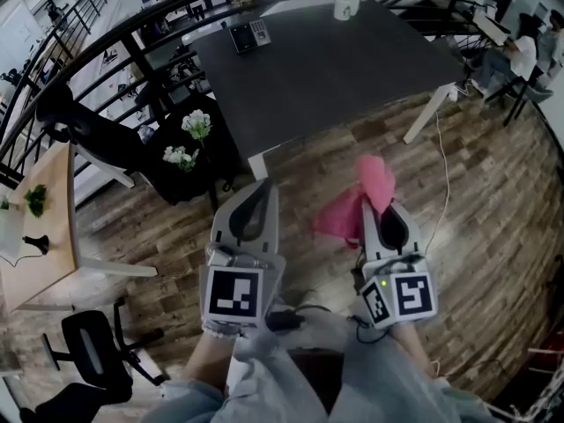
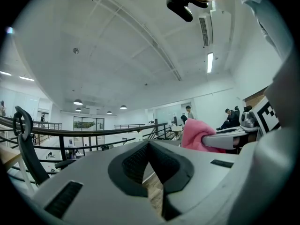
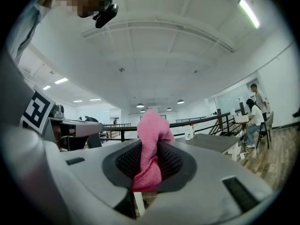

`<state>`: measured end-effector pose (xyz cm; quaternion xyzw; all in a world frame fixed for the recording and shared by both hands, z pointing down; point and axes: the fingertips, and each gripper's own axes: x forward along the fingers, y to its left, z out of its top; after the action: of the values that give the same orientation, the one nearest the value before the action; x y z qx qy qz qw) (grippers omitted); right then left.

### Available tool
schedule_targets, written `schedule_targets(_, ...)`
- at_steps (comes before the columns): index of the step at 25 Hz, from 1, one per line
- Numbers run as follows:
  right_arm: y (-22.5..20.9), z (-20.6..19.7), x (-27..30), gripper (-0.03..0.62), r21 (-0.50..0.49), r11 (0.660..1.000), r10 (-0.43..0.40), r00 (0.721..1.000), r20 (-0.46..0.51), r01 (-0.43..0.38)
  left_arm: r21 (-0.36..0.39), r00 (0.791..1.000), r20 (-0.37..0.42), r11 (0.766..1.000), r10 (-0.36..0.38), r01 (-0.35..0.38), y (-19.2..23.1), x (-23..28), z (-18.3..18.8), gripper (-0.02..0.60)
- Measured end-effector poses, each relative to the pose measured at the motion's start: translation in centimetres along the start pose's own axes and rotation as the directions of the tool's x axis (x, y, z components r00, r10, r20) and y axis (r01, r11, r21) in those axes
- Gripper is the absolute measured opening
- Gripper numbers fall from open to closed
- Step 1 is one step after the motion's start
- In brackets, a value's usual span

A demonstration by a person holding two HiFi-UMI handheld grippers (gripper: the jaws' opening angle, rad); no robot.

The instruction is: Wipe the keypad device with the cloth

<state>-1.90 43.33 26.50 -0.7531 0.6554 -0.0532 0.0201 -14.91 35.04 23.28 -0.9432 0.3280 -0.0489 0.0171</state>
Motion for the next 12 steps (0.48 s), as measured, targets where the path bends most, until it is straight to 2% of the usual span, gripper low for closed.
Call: schedule_targets(12,-3.1,0.4,-2.0,0.077,0.003,1.000,0.012,0.999,0.031,-0.012,0.042,0.998,0.038,0.998,0.045,-0.047,-2.5,0.2,1.0,0.002)
